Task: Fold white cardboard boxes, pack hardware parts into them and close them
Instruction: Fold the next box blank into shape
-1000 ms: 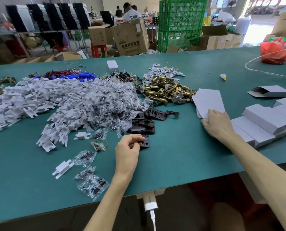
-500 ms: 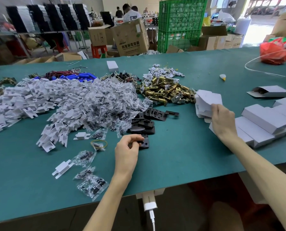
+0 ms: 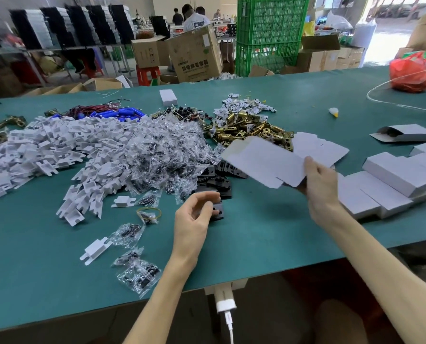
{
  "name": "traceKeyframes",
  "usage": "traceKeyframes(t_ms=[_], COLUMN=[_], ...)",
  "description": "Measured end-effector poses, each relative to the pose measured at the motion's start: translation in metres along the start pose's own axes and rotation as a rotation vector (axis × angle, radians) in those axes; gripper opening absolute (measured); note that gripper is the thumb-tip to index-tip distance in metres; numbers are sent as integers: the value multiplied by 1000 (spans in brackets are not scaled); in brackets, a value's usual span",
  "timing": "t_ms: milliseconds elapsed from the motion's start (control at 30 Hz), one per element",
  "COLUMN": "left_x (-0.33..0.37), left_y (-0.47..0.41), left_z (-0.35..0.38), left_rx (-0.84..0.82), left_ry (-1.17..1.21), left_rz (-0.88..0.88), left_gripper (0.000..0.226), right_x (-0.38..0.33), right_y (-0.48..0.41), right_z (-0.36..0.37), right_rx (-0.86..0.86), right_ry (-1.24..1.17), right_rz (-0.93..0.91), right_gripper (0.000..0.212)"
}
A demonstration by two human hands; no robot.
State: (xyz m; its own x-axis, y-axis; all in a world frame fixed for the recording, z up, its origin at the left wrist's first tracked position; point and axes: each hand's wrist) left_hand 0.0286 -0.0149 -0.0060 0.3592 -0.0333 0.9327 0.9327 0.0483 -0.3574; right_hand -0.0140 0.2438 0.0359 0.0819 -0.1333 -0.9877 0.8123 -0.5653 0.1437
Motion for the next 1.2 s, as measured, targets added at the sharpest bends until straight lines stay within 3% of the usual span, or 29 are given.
traceKeyframes(t_ms=[67, 233, 433, 567, 633, 700, 800, 867, 967, 1067, 1133, 1200], left_x=[1, 4, 8, 13, 14, 15, 15, 12, 5, -1, -2, -3], left_y=[0, 1, 3, 1, 0, -2, -5, -5, -2, -2, -1, 0], left_z=[1, 0, -2, -3, -5, -7, -9, -6, -5, -10, -11, -9], left_rx=[-28, -44, -72, -89, -56, 14, 94, 125, 165, 84, 79, 71], left_ry=[56, 151, 217, 343, 377, 450, 491, 436, 311, 269, 255, 201], left_rz=[-20, -93, -110, -153, -168, -177, -167, -143, -138, -127, -129, -127], left_gripper=[20, 57, 92, 110, 109, 103, 116, 108, 68, 35, 36, 39], right_x=[5, 32, 47, 51, 52, 51, 52, 52, 52, 51, 50, 51], right_y=[22, 63, 80, 86, 90, 94, 99, 99, 97, 98, 95, 92], right_z=[17, 45, 49, 51, 55, 57, 56, 55, 55, 54, 51, 50], right_rx=[-189, -469, -543, -568, -590, -667, -786, -807, -732, -695, -681, -657], right_ry=[-151, -153, -154, 164, 280, 291, 281, 299, 305, 198, 117, 10], right_rz=[141, 286, 203, -39, -125, -153, -206, -211, -221, -120, -84, -18], right_gripper=[34, 29, 20, 19, 19, 30, 67, 65, 20, 19, 16, 29])
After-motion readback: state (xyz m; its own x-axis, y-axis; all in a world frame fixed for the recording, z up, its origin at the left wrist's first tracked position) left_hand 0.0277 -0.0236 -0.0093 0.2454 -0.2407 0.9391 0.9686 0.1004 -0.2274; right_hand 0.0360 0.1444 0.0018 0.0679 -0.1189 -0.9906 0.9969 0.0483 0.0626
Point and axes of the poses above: each hand's wrist, its own y-axis away from the middle knuckle, its own z-axis out of the palm, x = y × z, and after that the axes turned 9 degrees about z, right-handed
